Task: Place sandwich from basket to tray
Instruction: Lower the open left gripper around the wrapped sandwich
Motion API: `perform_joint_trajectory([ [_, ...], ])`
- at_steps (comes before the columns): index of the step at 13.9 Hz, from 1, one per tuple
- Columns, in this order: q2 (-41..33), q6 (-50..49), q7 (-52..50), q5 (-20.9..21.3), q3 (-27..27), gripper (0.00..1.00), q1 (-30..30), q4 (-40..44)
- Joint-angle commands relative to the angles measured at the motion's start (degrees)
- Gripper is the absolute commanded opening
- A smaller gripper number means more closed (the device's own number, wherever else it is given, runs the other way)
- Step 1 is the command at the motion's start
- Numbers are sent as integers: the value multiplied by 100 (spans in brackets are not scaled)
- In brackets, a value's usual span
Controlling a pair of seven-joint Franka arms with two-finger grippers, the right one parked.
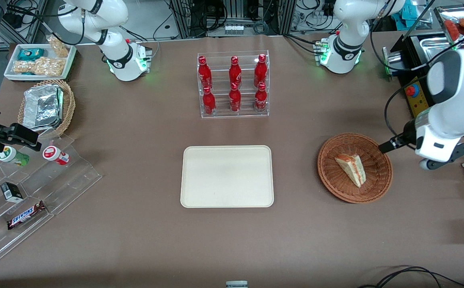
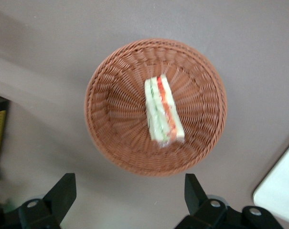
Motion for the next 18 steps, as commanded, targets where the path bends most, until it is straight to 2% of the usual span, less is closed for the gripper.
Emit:
perform_joint_trajectory([
  [1, -75, 1261, -662, -77, -44, 100, 74, -912],
  [3, 231, 1607, -1155, -77, -53, 100, 57, -959],
  [9, 865, 2521, -1517, -77, -79, 100, -5, -915],
  [18, 1463, 2786, -1553, -59, -88, 100, -49, -967],
])
